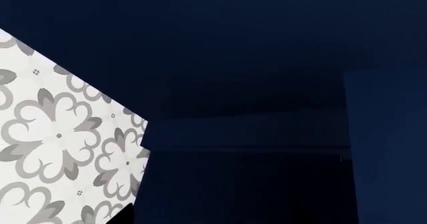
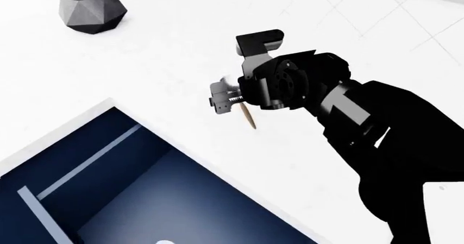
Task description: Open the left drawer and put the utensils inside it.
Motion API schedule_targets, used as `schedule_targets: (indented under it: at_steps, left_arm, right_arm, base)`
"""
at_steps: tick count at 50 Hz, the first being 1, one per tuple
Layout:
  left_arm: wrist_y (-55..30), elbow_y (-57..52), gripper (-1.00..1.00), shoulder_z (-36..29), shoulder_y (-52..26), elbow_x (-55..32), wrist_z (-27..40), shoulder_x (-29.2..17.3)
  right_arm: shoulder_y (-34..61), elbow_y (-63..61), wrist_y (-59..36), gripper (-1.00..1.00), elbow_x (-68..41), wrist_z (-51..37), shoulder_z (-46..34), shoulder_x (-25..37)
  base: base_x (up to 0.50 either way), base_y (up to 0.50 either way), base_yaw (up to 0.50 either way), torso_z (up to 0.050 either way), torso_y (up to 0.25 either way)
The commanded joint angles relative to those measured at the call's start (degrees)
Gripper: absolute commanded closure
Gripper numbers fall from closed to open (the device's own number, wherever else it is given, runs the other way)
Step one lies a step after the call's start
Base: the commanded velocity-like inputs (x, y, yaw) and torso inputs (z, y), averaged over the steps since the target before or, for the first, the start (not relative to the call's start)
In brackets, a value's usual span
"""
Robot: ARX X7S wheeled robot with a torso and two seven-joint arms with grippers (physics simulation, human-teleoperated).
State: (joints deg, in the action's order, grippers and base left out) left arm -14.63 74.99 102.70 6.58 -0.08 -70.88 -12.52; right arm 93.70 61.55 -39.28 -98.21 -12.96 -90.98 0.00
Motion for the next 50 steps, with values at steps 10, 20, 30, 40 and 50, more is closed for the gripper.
schedule_targets:
  at_steps: [10, 20, 30, 40, 50]
  left_arm:
    - [-0.5, 0.0, -1.00, -0.1, -0.1, 0.0, 0.4, -0.1]
    - [-0.6, 0.0, -1.00, 0.0, -0.1, 0.0, 0.6, -0.1]
    - [-0.7, 0.0, -1.00, 0.0, 0.0, 0.0, 0.7, -0.1]
    - [-0.8, 0.0, -1.00, -0.1, -0.1, 0.1, 0.9, 0.0]
    - [-0.9, 0.0, -1.00, -0.2, -0.1, 0.0, 0.6, 0.0]
  right_arm:
    - [-0.5, 0.3, -0.6, -1.00, 0.1, 0.2, -0.1, 0.0]
    - [-1.7, 0.3, -3.4, -1.00, 0.4, 0.7, -0.3, 0.0]
    - [-1.9, 0.1, -4.1, 1.00, 1.3, -0.6, 0.0, 0.0]
    - [-2.6, 0.6, -3.4, 1.00, 1.4, -1.7, 0.1, 0.0]
    - [-2.2, 1.6, -2.7, 1.00, 0.5, -3.2, 0.0, 0.0]
  base:
    - [0.00, 0.00, 0.00, 0.000, -0.093]
    - [0.00, 0.00, 0.00, 0.000, 0.000]
    - [0.00, 0.00, 0.00, 0.000, -0.002]
    - [0.00, 0.00, 0.00, 0.000, -0.002]
    - [0.00, 0.00, 0.00, 0.000, -0.003]
